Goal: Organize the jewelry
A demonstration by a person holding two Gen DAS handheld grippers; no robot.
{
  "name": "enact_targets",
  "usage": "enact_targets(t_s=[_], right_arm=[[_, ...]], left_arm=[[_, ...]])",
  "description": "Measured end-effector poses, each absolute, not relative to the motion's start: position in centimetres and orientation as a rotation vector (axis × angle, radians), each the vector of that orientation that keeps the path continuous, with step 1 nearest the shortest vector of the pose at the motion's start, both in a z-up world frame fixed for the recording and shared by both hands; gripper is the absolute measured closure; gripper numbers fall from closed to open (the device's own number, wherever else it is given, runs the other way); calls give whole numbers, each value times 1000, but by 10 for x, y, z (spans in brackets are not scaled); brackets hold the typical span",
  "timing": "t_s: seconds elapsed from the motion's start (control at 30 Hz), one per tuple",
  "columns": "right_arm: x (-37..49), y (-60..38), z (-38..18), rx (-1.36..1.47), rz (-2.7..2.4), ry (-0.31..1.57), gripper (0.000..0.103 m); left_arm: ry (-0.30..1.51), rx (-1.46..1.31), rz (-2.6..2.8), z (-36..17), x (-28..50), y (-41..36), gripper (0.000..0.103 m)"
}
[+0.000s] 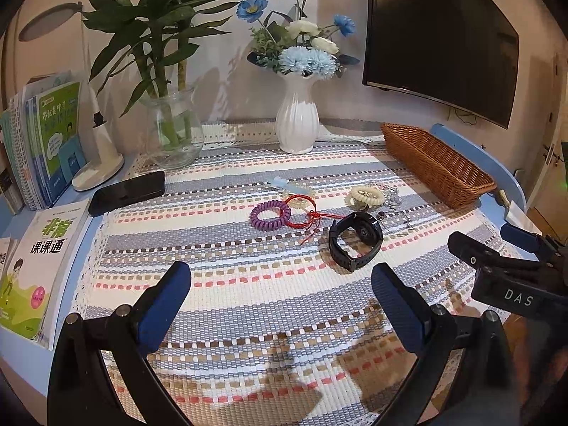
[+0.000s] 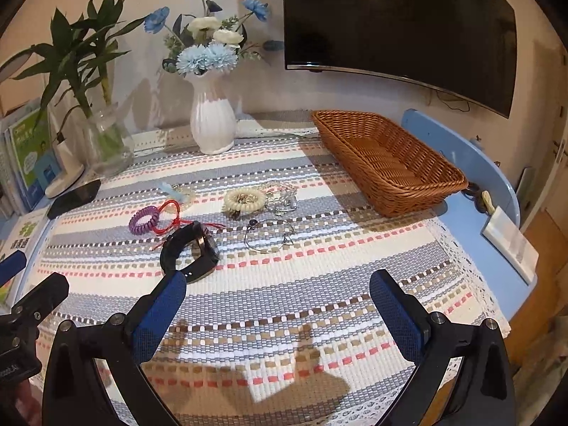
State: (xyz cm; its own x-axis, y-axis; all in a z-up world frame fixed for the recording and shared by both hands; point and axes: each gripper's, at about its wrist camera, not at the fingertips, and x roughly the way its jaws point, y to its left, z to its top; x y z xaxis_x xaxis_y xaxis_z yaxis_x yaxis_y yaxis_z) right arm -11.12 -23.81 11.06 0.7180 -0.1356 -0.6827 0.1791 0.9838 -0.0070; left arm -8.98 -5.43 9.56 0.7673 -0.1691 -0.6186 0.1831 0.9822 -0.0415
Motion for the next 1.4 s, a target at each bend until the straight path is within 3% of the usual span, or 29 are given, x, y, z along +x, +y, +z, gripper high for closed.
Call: enact_targets(t_s=[1.4], right_arm=[[-105,-243,105,58,-188,768,0]], left_arm=[[701,11,-251,88,-84,-65,4]])
